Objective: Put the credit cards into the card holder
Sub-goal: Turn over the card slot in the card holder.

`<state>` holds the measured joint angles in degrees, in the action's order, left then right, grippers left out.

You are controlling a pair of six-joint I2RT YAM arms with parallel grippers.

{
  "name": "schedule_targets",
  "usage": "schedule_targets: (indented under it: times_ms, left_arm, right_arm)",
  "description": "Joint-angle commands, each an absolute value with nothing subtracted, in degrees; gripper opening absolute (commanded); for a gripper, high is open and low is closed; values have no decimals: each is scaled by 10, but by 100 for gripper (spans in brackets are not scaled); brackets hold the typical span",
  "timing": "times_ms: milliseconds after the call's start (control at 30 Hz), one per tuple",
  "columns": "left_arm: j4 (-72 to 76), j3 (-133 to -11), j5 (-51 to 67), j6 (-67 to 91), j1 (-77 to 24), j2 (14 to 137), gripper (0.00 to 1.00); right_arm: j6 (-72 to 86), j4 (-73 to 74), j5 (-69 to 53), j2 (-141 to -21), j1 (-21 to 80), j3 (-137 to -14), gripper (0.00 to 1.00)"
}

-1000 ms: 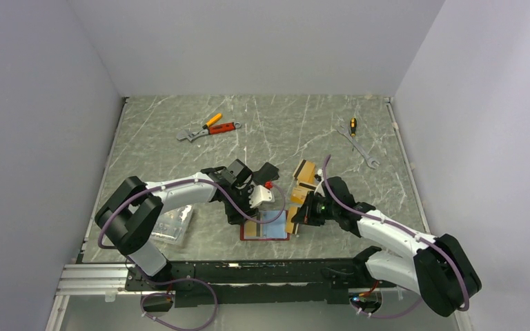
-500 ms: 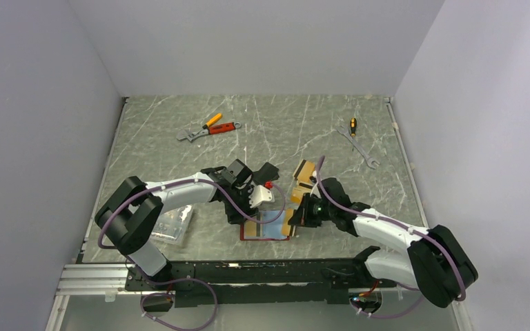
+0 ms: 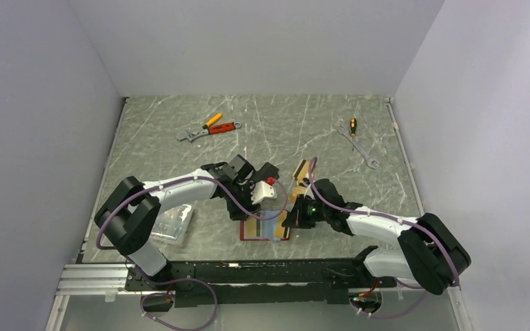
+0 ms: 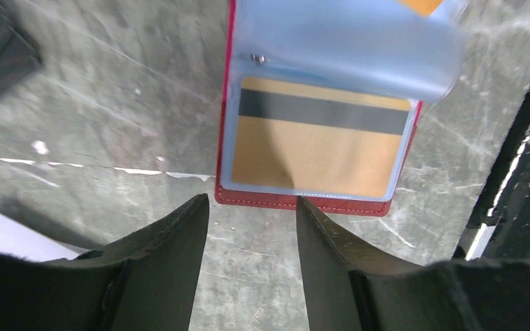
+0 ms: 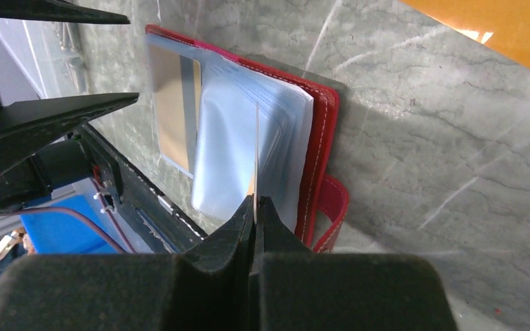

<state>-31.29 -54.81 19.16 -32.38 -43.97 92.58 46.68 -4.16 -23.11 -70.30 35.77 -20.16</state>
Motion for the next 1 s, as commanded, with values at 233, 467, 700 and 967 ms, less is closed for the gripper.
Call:
schedule_targets:
  times_ms: [233, 467, 700, 967]
  left_arm:
    - [-339, -651, 274, -326, -465, 905, 55]
    - [-306, -642, 275, -340, -511, 930, 54]
    - [-276, -632, 241, -364, -535, 964, 54]
    - [-252, -610, 198, -376, -543, 996, 52]
  right_arm:
    - [505, -152, -243, -760, 360, -193, 0]
    - [524, -198, -264, -790, 360, -191, 0]
    - [535, -214, -282, -779, 351, -179, 0]
    - [535, -204, -282, -750, 339, -161, 0]
